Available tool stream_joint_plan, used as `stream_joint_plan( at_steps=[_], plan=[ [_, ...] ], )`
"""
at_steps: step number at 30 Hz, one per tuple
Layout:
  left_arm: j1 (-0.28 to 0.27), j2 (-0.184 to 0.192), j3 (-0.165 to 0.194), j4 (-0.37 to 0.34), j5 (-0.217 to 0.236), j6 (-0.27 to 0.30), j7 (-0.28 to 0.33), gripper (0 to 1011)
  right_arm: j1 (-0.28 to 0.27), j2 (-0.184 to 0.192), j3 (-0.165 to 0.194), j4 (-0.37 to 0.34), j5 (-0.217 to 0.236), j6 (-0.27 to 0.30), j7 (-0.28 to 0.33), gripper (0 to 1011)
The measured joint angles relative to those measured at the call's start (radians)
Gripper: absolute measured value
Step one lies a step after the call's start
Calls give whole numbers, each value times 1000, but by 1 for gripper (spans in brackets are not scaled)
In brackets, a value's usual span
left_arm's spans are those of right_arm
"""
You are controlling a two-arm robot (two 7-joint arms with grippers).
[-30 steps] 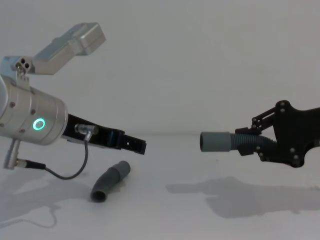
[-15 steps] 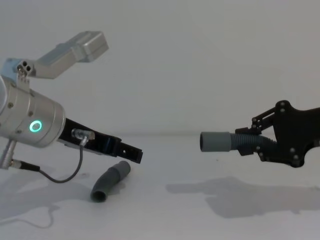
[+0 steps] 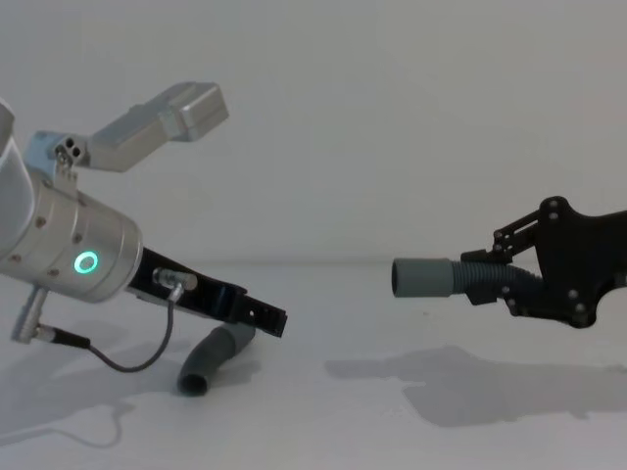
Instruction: Use both hands to pick up one end of the pipe from the table, align the ends, and insert them.
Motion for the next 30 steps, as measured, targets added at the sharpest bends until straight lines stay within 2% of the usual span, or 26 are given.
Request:
stream_joint_plan(
  at_steps=[9, 30],
  plan=[
    [-6, -8, 11, 18, 18, -7, 0, 1001, 0, 0, 0, 0, 0, 0, 0, 233],
    [0, 7, 17, 5, 50, 8, -6, 1001, 0, 0, 0, 0, 0, 0, 0, 233]
  ],
)
